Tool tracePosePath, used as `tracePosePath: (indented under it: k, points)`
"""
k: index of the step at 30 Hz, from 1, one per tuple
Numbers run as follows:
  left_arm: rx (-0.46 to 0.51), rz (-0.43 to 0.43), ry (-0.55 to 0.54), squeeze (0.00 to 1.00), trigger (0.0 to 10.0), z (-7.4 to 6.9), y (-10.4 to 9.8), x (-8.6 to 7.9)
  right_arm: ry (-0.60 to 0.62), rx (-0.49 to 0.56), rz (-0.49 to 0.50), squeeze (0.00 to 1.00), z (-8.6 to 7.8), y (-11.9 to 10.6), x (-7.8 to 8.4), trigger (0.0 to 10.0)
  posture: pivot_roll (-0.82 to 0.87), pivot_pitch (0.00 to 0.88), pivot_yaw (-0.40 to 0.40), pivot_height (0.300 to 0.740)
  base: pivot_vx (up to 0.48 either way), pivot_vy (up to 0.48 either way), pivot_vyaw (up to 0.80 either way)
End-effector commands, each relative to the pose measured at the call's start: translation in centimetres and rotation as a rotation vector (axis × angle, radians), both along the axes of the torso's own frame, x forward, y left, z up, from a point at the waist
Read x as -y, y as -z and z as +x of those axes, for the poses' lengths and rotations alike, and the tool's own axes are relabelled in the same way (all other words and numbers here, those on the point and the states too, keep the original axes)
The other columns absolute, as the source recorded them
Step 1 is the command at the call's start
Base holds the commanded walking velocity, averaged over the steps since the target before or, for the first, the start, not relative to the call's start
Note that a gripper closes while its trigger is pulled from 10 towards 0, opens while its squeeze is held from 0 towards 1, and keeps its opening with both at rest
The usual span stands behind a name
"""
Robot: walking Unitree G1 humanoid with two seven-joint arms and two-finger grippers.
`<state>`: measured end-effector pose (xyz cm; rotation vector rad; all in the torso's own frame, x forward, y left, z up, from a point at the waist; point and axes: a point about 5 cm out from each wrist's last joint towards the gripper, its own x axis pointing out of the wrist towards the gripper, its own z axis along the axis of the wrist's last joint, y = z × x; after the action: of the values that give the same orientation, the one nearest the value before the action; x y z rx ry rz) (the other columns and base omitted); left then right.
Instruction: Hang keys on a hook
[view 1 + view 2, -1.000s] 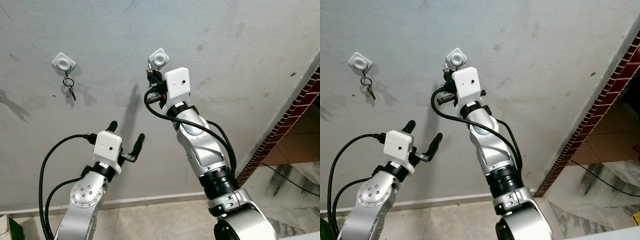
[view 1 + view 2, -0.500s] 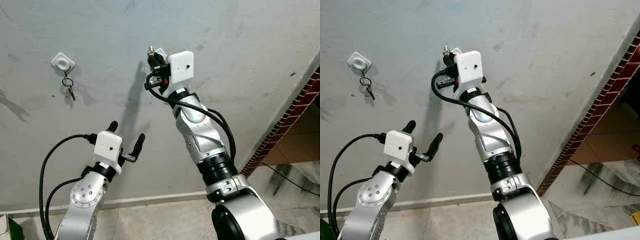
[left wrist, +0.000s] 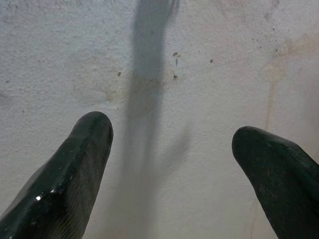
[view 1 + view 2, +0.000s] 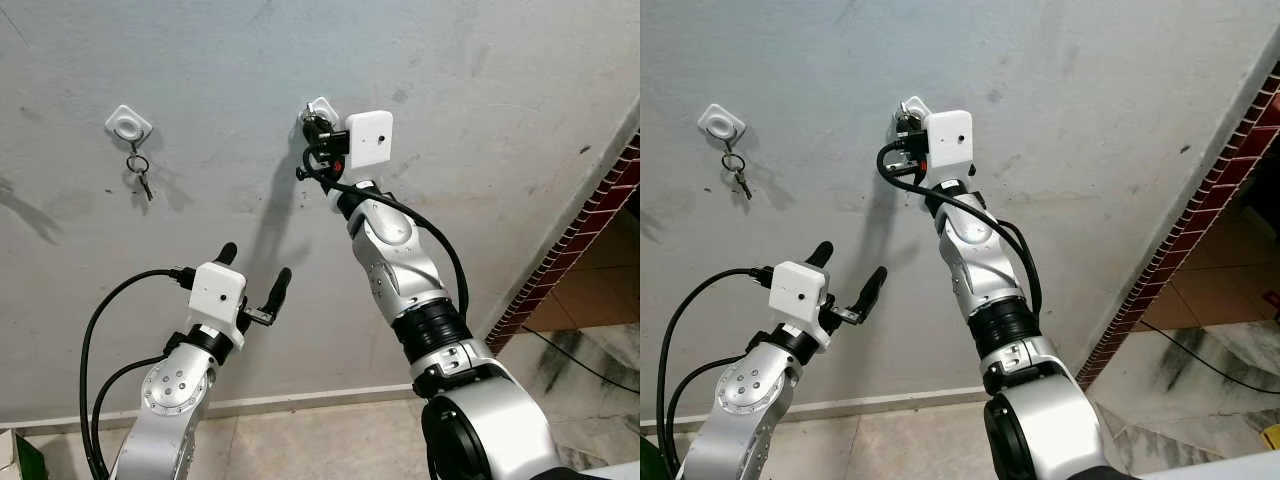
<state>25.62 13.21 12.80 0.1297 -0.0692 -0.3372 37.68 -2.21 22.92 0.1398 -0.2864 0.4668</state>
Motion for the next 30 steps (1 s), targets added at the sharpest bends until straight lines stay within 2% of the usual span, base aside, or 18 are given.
tracePosePath:
  k: [1,10,20,25,30]
  points:
    - [0.000,0.006,0.006,0.00,10.0,-0.1,-0.2,0.0,0.003,0.004,0.024,0.00,0.2,-0.6,-0.1,10.0,0.14,0.000,-0.017,0.740,0.000,0.000,0.00]
    - [0.000,0.007,0.004,0.00,10.0,-0.1,-0.2,0.1,-0.002,0.002,0.038,0.00,0.0,-0.4,-0.1,10.0,0.14,0.000,-0.018,0.740,0.000,0.000,0.00]
    - [-0.002,0.006,0.006,0.00,10.0,0.0,-0.1,0.1,0.011,-0.024,0.030,0.00,-0.8,1.5,1.0,10.0,0.14,0.000,-0.013,0.740,0.000,0.000,0.00]
    - [-0.002,0.008,0.009,0.00,10.0,0.1,-0.2,0.1,0.011,-0.039,0.028,0.00,-1.2,2.1,1.1,10.0,0.14,0.000,-0.011,0.740,0.000,0.000,0.00]
    - [-0.001,0.010,0.009,0.00,10.0,0.1,-0.2,0.1,0.005,-0.033,0.034,0.00,-1.3,1.8,0.9,10.0,0.14,0.000,-0.011,0.740,0.000,0.000,0.00]
